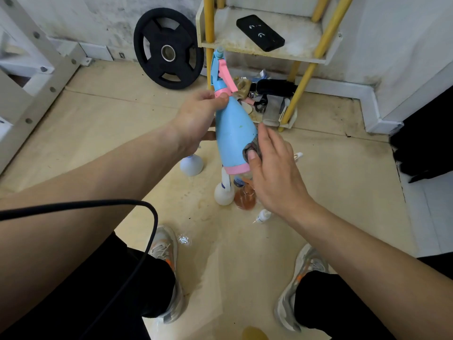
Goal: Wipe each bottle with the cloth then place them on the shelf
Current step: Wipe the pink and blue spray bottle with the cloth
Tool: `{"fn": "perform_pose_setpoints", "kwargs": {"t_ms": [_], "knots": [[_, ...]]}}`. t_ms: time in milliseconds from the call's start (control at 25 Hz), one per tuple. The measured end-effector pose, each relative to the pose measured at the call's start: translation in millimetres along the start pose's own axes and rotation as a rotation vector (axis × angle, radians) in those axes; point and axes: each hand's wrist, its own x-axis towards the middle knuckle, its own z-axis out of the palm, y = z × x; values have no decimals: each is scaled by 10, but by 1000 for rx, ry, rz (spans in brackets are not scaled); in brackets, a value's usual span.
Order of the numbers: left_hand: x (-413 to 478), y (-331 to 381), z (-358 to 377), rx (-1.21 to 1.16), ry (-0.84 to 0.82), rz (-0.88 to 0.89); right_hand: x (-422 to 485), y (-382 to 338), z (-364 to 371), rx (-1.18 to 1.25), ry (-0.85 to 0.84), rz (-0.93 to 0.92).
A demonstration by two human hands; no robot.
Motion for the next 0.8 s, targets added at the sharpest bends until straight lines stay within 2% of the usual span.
{"fn": "perform_pose_setpoints", "kwargs": {"t_ms": [80,160,240,360,480,600,800], "knots": [[-60,-73,118,11,9,4,16,-24,23,-144,56,-33],[-125,-158,247,16,-18,-9,90,11,0,-189,94,-50],[-171,-218,317,27,-77,-23,191,61,-34,-169,104,-57],[-203,-226,331,51,-132,-35,324,154,-62,-40,22,-31],[-177,-159,274,53,-54,-12,336,263,-94,55,-36,21],[-122,-83,144,-7,83,-24,101,287,-9,-35,-120,45],[-168,-109,180,-23,130,-82,-100,122,90,-162,67,-109]]}}
